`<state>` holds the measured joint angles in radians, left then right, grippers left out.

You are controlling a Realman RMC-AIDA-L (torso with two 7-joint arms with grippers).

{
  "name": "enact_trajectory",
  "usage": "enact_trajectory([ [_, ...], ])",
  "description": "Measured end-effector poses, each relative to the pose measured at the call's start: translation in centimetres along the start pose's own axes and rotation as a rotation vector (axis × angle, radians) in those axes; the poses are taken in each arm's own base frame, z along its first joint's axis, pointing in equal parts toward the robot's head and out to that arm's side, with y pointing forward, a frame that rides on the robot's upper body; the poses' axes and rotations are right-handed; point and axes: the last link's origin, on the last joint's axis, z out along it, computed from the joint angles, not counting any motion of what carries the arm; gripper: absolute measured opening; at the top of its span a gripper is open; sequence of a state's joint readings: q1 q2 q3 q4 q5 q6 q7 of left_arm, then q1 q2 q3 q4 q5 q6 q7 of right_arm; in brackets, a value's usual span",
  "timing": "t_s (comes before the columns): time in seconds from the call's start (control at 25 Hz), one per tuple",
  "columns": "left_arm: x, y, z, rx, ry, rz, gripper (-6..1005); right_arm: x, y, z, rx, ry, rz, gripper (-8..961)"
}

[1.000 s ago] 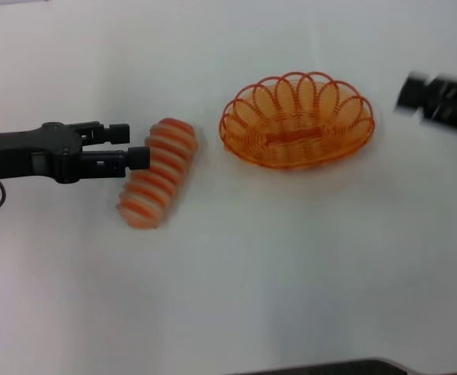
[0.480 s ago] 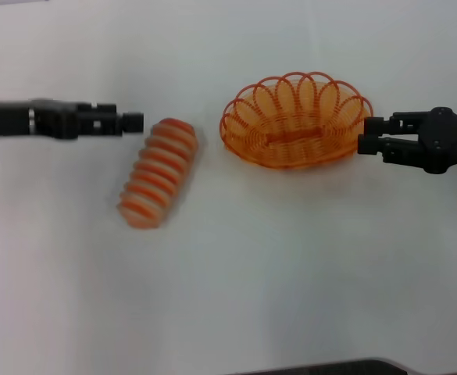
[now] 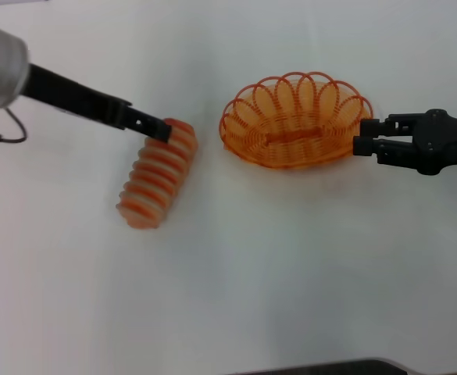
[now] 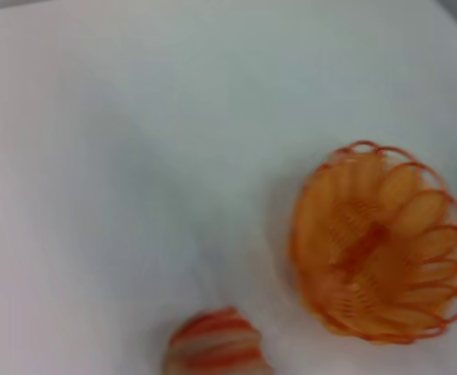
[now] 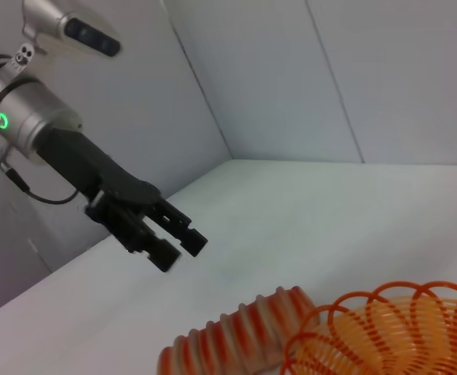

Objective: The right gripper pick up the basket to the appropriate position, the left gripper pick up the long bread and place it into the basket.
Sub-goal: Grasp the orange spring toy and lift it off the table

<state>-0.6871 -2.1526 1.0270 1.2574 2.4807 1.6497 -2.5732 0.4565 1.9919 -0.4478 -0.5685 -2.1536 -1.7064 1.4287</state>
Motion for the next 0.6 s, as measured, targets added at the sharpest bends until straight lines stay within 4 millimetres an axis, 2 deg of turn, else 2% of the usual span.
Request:
enact_trajectory([
  [0.24,0.1,0.4,3.5,0.128,-0.058,-0.023,859,0.4,-0.2,-0.1,0.022,-0.005,0.001,445],
  [0.6,-0.2,0.8,6.3,0.256,-0.106,0.009,859,0.5,-0.2,0.4,0.031,-0.013,0.004,445],
])
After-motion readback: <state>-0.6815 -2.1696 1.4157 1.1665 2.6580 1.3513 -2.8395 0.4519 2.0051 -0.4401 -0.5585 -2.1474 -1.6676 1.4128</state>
